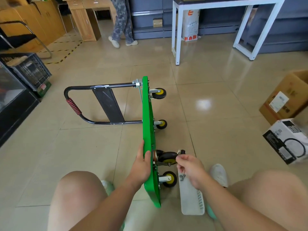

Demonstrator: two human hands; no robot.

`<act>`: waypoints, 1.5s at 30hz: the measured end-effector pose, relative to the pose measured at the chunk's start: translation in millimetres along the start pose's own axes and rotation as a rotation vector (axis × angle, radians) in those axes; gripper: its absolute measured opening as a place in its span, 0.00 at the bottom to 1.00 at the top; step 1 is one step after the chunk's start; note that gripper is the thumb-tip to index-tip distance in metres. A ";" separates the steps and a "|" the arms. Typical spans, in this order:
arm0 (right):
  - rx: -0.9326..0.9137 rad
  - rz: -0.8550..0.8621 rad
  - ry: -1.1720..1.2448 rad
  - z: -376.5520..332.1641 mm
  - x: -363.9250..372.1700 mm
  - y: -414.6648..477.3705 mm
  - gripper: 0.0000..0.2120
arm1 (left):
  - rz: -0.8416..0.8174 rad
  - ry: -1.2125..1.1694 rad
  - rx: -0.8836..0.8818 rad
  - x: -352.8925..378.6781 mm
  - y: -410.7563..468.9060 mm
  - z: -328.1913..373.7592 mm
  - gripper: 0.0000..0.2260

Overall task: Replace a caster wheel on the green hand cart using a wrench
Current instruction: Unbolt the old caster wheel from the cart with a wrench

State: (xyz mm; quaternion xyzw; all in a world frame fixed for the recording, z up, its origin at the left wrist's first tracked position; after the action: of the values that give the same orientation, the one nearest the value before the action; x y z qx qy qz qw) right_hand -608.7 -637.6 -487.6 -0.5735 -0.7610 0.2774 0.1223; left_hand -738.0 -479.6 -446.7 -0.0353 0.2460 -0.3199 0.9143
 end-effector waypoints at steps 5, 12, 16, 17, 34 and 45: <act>0.337 0.137 0.012 66.1 -29.9 18.4 0.07 | 0.024 0.015 0.021 -1.6 0.0 3.7 0.25; 0.483 0.246 -0.017 122.3 -33.4 51.2 0.07 | -0.020 0.100 0.005 -2.6 1.4 -4.0 0.26; 0.538 0.295 -0.030 134.1 -31.3 68.8 0.12 | 0.007 0.111 0.002 -1.5 3.9 -9.5 0.26; 0.554 0.304 -0.032 136.2 -31.1 72.3 0.12 | 0.011 0.105 0.005 -0.7 4.1 -10.3 0.26; 0.045 -0.180 -0.096 19.6 28.9 -38.0 0.05 | -0.010 0.030 -0.015 -1.2 1.2 -7.3 0.27; -0.042 -0.134 -0.123 3.2 65.5 -40.5 0.12 | -0.056 -0.049 -0.048 -4.7 -5.9 -11.1 0.25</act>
State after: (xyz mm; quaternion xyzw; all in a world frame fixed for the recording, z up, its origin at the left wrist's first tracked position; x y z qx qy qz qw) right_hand -663.3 -584.5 -476.1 -0.5055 -0.8095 0.2871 0.0817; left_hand -749.8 -480.4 -453.1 -0.0720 0.2301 -0.3385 0.9095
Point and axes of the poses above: each hand's wrist, its own y-axis towards the middle knuckle, its own x-axis out of the palm, z = x × y, the point moved 1 cm from there along y, towards the middle knuckle, and after that the axes turned 14 degrees about z, right-handed, at the moved point
